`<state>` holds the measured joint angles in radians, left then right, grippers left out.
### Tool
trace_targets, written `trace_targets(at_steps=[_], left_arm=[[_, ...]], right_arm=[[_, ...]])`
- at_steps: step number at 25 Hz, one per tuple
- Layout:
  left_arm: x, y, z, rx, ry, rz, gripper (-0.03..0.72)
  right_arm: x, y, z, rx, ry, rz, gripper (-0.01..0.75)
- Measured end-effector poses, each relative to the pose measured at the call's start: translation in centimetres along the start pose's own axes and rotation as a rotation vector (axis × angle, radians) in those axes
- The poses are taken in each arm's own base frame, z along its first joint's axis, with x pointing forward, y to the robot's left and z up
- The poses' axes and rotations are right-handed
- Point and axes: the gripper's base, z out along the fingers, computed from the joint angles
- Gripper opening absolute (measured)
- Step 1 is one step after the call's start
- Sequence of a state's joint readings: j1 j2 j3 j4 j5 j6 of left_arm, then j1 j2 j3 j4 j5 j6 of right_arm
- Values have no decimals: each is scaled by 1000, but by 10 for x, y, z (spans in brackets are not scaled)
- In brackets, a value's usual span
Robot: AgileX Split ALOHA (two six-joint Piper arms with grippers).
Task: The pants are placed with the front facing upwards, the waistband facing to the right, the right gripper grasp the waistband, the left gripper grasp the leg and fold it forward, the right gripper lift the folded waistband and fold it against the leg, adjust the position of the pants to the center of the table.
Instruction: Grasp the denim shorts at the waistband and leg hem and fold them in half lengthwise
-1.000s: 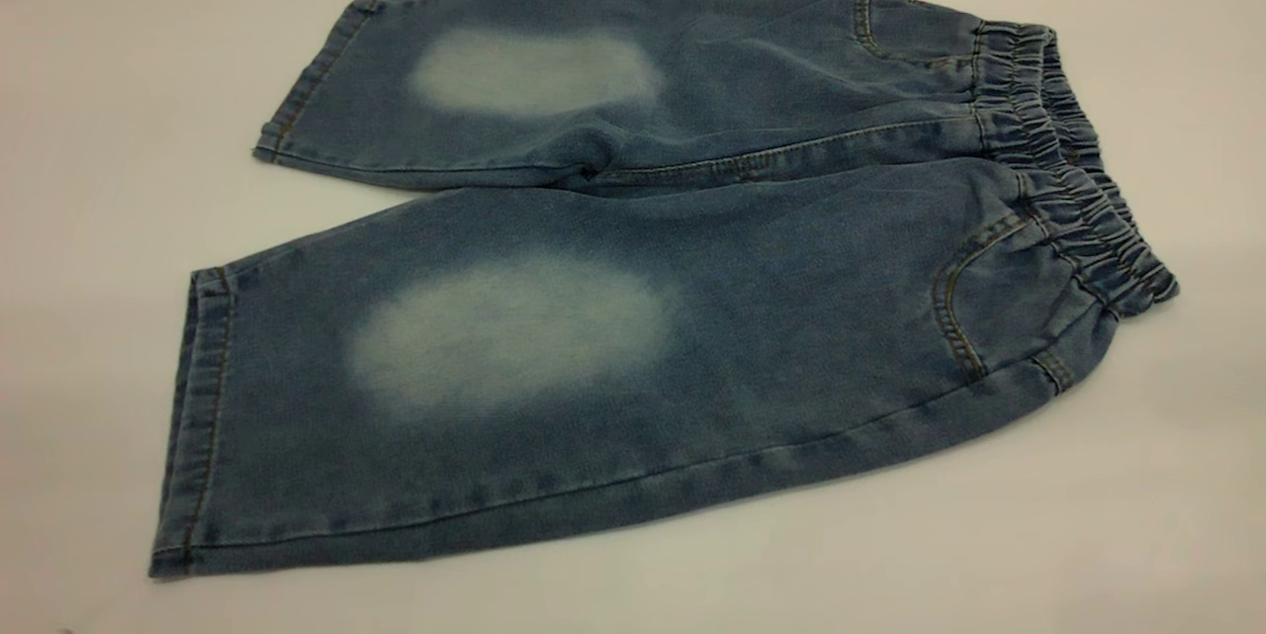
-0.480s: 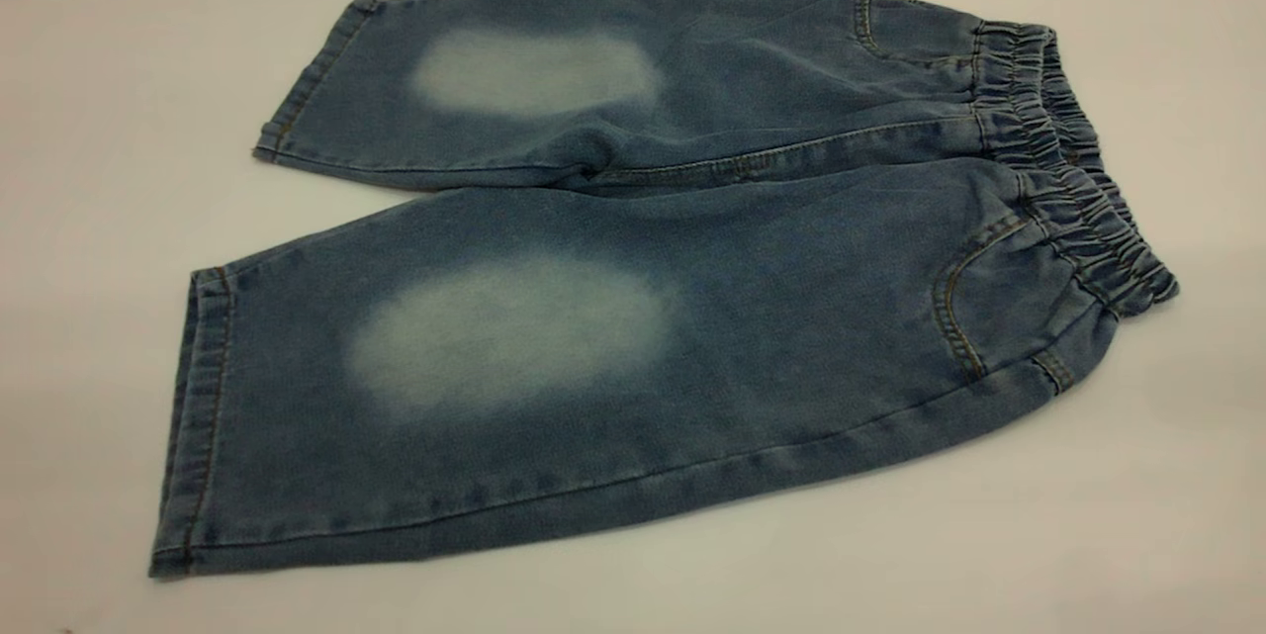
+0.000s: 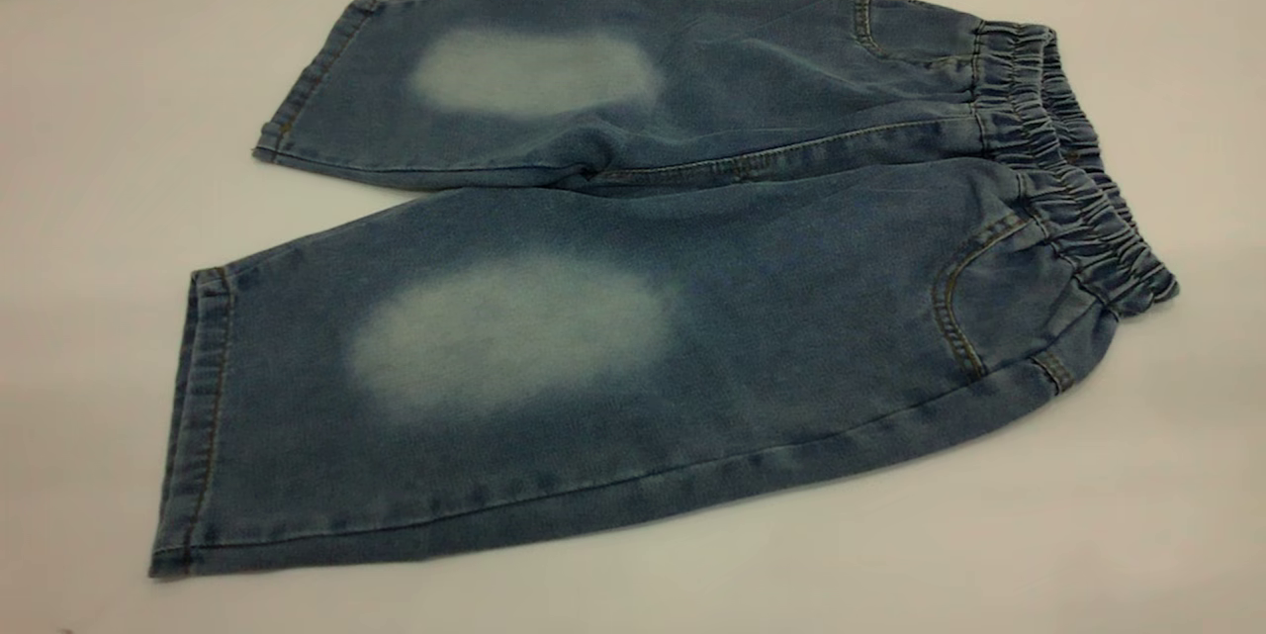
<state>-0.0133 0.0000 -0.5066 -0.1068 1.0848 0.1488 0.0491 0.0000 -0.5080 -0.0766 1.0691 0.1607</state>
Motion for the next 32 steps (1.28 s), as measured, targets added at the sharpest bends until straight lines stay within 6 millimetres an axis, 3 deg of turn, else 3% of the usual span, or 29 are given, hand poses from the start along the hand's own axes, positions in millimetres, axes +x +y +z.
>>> trace_targets(at_steps=[11,15,18,22,27,32], left_arm=[[-8,0,-4,0,-20,-96,242],[-24,2,1,2,10,-110,242],[-43,5,12,3,43,-111,242],[-72,9,37,24,121,-62,242],[-99,14,84,77,289,18,242],[-102,21,140,96,423,59,242]], right_arm=[[-3,3,-6,-34,-6,21,293],[-19,12,-4,-107,4,40,293],[-35,19,12,-147,71,13,293],[-52,27,43,-171,162,-28,293],[-65,31,92,-157,264,-33,293],[-75,36,128,-164,244,36,293]])
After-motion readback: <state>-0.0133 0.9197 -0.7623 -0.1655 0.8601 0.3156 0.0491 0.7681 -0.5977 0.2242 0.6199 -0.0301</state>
